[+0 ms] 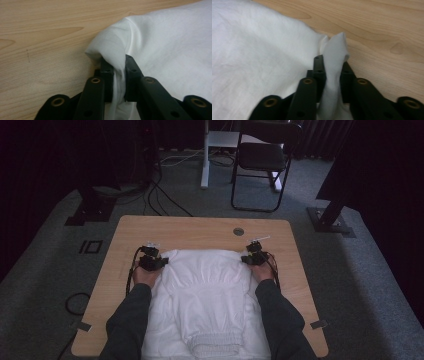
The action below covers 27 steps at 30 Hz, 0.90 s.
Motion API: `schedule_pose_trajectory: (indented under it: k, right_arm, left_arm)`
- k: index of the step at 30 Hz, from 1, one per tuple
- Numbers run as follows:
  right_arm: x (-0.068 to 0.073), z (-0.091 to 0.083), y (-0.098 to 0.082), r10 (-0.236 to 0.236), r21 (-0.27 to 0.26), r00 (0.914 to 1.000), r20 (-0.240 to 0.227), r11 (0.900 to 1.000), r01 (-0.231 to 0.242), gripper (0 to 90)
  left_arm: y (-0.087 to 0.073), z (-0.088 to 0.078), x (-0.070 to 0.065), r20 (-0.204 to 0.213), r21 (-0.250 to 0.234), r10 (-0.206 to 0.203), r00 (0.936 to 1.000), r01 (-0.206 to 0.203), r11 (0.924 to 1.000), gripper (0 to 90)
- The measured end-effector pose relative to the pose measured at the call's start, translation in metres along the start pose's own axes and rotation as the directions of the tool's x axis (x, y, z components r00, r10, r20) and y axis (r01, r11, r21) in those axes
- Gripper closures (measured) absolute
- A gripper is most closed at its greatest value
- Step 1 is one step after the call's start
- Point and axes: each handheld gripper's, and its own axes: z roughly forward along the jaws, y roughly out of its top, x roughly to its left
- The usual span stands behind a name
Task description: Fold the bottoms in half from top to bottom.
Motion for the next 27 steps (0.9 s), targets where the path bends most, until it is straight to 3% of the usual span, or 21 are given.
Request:
schedule_pose_trajectory:
  k: [3, 6, 10, 11, 13, 18, 23, 27]
  right_arm:
    - [-0.004, -0.013, 0.003, 0.015, -0.063, 0.9999, -0.003, 0.998, -0.015, 82.8]
    - [-0.009, -0.034, 0.012, 0.016, -0.165, 0.9997, -0.016, 0.986, -0.019, 82.8]
    - [-0.012, -0.072, 0.025, 0.041, -0.320, 0.9990, -0.017, 0.946, -0.045, 82.7]
    - [-0.011, -0.081, 0.027, 0.028, -0.351, 0.9994, -0.019, 0.936, -0.033, 82.7]
    - [-0.009, -0.094, 0.026, -0.010, -0.373, 0.9999, -0.013, 0.928, 0.005, 82.5]
    - [-0.006, -0.117, -0.002, -0.117, -0.388, 0.9924, -0.039, 0.917, 0.092, 82.3]
    - [-0.001, -0.136, -0.041, -0.193, -0.401, 0.9748, -0.112, 0.906, 0.133, 81.9]
    - [0.009, -0.143, -0.073, -0.230, -0.379, 0.9648, -0.128, 0.910, 0.166, 81.4]
  left_arm:
    - [0.007, -0.017, -0.001, 0.012, -0.092, -0.002, 0.9999, 0.004, 0.9957, 83.6]
    - [0.021, -0.036, -0.003, 0.022, -0.166, 0.013, 0.9997, -0.010, 0.9860, 83.8]
    - [0.045, -0.063, -0.012, 0.054, -0.267, 0.025, 0.9983, -0.009, 0.9636, 83.7]
    - [0.048, -0.070, -0.014, 0.063, -0.291, 0.030, 0.9976, -0.010, 0.9567, 83.7]
    - [0.050, -0.081, -0.019, 0.078, -0.314, 0.046, 0.9959, -0.019, 0.9492, 83.6]
    - [0.031, -0.100, -0.024, 0.120, -0.325, 0.097, 0.9879, -0.054, 0.9441, 83.6]
    - [-0.002, -0.119, -0.031, 0.142, -0.315, 0.144, 0.9794, -0.093, 0.9445, 83.5]
    - [-0.036, -0.127, -0.043, 0.130, -0.264, 0.187, 0.9736, -0.148, 0.9530, 83.1]
